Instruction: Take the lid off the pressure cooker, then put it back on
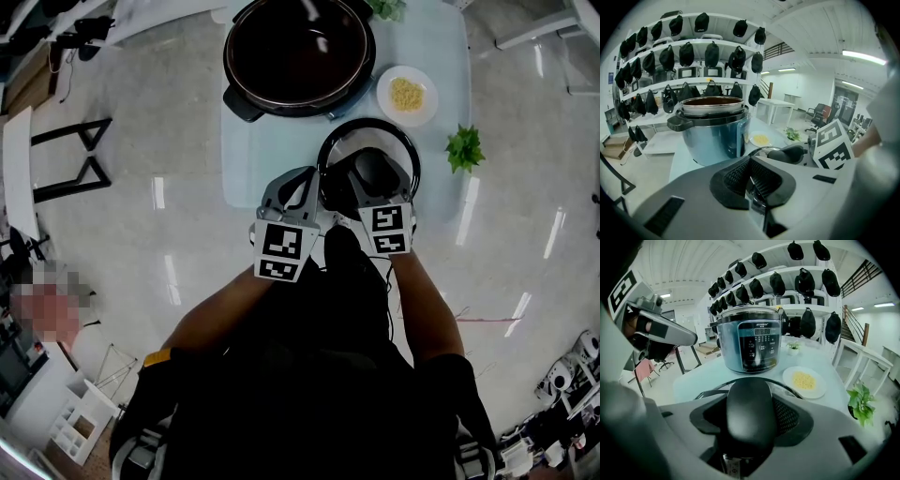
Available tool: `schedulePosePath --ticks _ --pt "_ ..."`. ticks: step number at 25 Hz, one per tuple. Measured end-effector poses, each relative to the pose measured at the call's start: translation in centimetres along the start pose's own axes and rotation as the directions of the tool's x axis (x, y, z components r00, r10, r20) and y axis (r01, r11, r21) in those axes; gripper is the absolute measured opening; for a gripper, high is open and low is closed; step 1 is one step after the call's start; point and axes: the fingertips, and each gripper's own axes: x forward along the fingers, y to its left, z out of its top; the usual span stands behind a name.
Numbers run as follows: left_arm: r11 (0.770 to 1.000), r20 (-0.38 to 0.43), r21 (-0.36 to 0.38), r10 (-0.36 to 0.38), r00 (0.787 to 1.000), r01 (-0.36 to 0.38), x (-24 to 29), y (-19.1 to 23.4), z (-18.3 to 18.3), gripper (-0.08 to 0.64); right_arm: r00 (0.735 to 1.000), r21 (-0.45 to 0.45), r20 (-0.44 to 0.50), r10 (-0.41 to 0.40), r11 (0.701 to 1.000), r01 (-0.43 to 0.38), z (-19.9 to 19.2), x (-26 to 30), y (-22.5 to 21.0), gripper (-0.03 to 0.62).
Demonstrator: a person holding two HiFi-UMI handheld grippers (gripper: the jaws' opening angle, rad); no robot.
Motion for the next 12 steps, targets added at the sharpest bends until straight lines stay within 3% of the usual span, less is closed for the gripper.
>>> schedulePosePath --ticks 12 --pt "1.000 0.105 -0.001 0.020 0.994 -0.020 -5.0 0.1 4.8 0.007 0.999 -0.009 0.047 0.015 1.000 -0.015 4.4 -7.6 0.8 0.290"
